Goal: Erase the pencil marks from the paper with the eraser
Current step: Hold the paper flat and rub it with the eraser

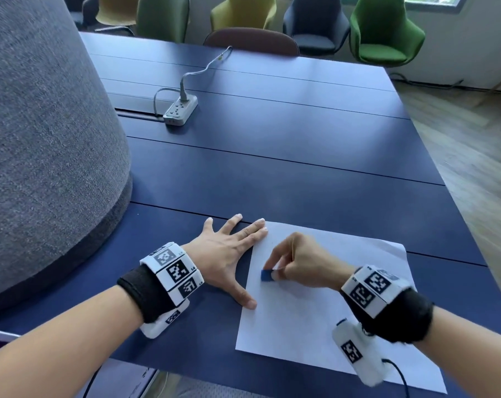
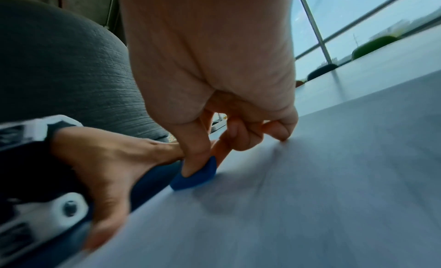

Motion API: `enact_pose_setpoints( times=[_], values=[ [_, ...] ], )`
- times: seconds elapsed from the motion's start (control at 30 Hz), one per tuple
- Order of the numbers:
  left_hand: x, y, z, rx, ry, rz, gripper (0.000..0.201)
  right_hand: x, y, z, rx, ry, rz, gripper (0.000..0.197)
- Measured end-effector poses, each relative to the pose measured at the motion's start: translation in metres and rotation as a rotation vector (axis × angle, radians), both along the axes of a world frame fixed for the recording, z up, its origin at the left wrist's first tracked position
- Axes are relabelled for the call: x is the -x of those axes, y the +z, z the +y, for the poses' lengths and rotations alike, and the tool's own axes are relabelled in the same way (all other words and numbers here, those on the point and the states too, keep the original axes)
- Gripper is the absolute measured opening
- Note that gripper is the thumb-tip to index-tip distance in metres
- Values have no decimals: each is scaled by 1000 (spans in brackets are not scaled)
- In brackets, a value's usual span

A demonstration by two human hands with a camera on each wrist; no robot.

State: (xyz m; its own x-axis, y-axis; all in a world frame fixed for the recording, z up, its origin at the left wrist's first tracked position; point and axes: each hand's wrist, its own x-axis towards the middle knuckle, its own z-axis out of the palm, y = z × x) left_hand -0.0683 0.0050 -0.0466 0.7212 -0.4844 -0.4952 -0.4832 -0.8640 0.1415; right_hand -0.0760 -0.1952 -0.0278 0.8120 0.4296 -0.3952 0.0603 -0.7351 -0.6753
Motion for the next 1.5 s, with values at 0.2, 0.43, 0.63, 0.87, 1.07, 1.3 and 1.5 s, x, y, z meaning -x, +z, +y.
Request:
enact_pose_setpoints(
  times=[0.2, 0.43, 0.63, 0.87, 1.07, 1.3, 1.5],
  values=[
    [0, -4, 1, 13, 6, -11, 138, -6, -5, -6, -43, -124, -124, 18],
    [1, -2, 1, 16, 10, 5, 138, -6, -1, 1, -33, -87, -150, 19],
    [0, -2, 0, 3, 6, -4, 138, 24, 4, -2, 25, 119, 11, 18],
    [0, -2, 1, -6, 7, 2, 139, 36, 1, -6, -6, 93, -3, 19],
    [0, -1, 0, -5, 10, 14, 139, 29, -1, -9, -33, -64, -101, 18],
    [0, 0, 1, -7, 10, 19, 139, 39, -2, -10, 4, -36, -120, 18],
    [1, 0, -1, -8, 14, 17, 139, 51, 1, -10, 48, 105, -37, 20]
  ],
)
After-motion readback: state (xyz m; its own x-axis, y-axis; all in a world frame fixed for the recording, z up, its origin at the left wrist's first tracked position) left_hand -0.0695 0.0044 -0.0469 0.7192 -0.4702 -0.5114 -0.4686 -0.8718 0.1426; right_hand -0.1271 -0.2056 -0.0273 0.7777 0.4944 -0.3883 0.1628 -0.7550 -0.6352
